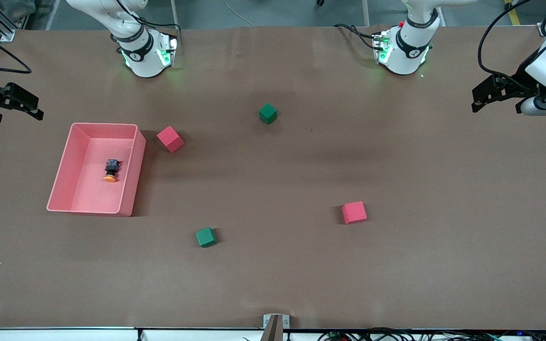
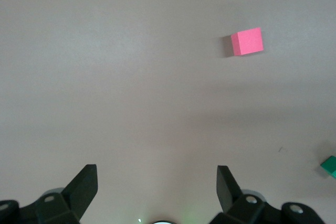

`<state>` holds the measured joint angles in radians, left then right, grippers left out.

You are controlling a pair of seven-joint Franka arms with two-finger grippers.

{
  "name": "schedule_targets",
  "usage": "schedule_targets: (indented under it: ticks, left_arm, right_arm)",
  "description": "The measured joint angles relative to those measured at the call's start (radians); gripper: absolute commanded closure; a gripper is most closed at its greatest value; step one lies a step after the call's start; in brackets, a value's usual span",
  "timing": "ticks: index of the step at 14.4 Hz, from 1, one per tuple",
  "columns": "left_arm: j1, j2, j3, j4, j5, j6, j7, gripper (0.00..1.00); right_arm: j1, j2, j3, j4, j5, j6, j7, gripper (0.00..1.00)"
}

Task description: Place and upright button with both arms

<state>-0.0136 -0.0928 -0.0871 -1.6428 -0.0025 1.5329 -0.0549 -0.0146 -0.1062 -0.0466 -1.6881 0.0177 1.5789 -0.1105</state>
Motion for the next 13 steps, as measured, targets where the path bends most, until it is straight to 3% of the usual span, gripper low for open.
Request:
schedule_targets:
  ticks: [9,13]
  left_arm:
    - [0.0,-0.001,0.0,0.002,0.0,0.0,0.0,0.0]
    - [0.0,-0.001,-0.001,0.002,0.0,0.0,0.0,0.0]
  right_arm:
    - [0.0,0.0,-0.005,-0.005,0.0,0.0,0.0,0.0]
    - [-0.021,0.001,-0.009,-0.075,0.0,0.047,0.001,0.0]
